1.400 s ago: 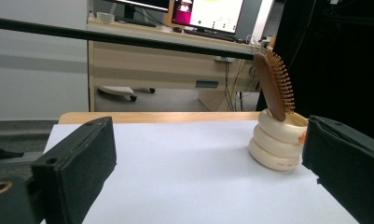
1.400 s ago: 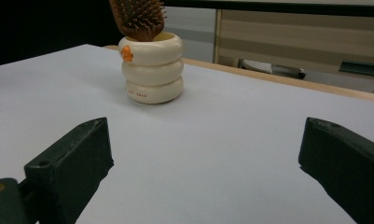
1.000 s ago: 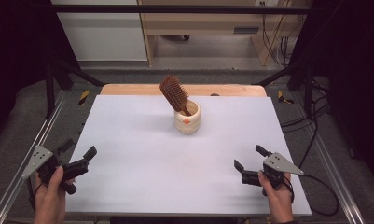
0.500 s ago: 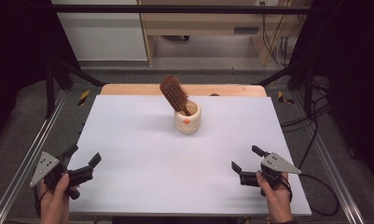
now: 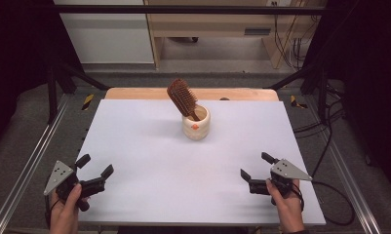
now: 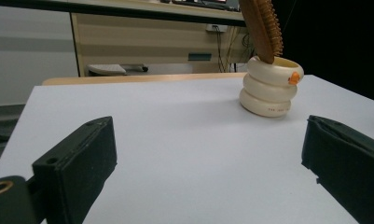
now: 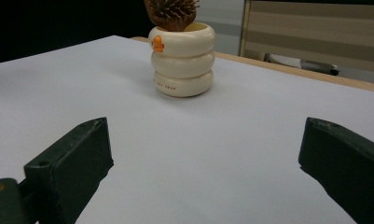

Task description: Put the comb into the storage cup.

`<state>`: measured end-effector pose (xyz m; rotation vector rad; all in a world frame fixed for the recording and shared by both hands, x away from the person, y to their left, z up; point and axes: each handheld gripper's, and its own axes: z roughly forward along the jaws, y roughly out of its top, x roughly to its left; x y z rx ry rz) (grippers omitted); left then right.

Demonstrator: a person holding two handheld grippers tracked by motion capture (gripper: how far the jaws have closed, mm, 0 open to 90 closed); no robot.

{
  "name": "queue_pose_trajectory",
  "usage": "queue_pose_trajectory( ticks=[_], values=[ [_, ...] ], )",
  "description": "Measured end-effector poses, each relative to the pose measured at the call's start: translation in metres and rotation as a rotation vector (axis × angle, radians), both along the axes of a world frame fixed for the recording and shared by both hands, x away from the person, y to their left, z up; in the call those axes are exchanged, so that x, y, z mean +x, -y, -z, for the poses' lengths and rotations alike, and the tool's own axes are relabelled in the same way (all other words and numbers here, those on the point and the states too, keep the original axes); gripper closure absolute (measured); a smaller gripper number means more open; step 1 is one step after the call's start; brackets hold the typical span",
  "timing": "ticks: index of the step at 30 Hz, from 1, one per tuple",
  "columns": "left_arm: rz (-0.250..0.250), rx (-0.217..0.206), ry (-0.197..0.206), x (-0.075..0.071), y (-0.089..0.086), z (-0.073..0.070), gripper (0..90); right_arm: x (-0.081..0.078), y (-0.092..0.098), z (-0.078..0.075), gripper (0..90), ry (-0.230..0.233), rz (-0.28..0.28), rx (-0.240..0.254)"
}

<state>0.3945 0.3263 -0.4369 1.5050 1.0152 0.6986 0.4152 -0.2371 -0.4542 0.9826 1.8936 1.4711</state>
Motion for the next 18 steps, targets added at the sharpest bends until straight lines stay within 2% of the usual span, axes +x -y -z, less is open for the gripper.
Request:
queue_pose_trajectory(
  ticks=[3,10,14,15,18],
  values=[
    [0.017,0.007,-0.016,0.001,0.004,0.004,3.3,0.000,-0.001,0.001,3.1,-0.002,-0.002,-0.003],
    [0.061,0.063,-0.035,0.000,0.016,0.010,3.6,0.002,-0.002,0.002,3.1,-0.011,-0.006,-0.009],
    [0.087,0.057,-0.048,-0.002,0.019,0.013,3.6,0.002,-0.003,0.002,3.1,-0.014,-0.005,-0.007],
    [0.087,0.059,-0.044,-0.003,0.019,0.013,3.7,0.002,-0.002,0.002,3.1,-0.013,-0.004,-0.006],
    [0.052,0.045,0.022,-0.007,0.014,0.007,4.7,0.002,-0.002,0.002,3.1,-0.017,-0.001,0.000]
  ],
)
